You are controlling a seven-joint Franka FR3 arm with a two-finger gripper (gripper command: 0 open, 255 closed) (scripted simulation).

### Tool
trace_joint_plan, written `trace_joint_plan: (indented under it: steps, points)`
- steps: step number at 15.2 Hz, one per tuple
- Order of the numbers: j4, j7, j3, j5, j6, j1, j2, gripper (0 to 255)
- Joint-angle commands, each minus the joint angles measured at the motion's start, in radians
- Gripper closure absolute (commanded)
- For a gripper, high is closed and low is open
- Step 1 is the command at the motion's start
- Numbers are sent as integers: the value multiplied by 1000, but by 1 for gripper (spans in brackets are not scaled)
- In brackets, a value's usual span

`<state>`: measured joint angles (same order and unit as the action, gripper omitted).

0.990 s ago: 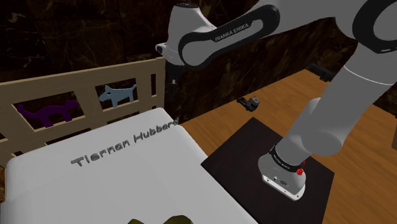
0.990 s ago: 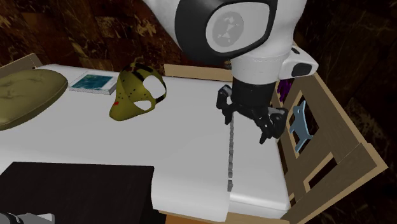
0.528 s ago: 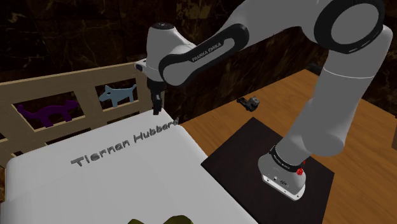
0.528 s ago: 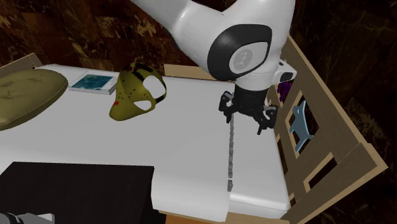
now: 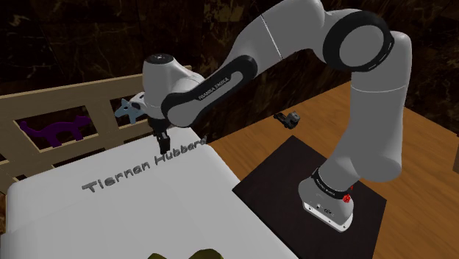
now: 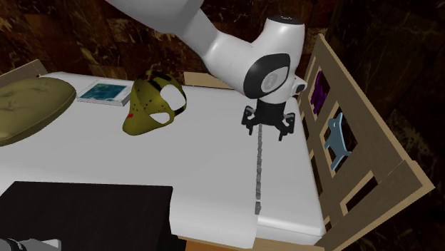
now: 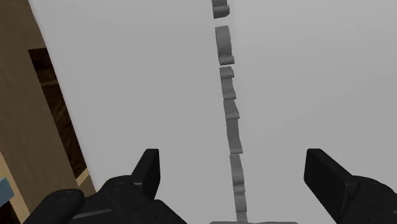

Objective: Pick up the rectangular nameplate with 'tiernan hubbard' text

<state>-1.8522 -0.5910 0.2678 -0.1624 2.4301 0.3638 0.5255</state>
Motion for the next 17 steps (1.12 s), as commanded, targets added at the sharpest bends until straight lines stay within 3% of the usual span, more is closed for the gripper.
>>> trace_joint_plan:
  steps: [1,12,13,17]
  points:
    - [47,-23,5,-23,6,22,59,0]
    - [77,-19,-13,-54,73,48,160,0]
    - [77,-20,-13,-54,74,48,160,255]
    - [77,-20,-13,-54,74,48,160,255]
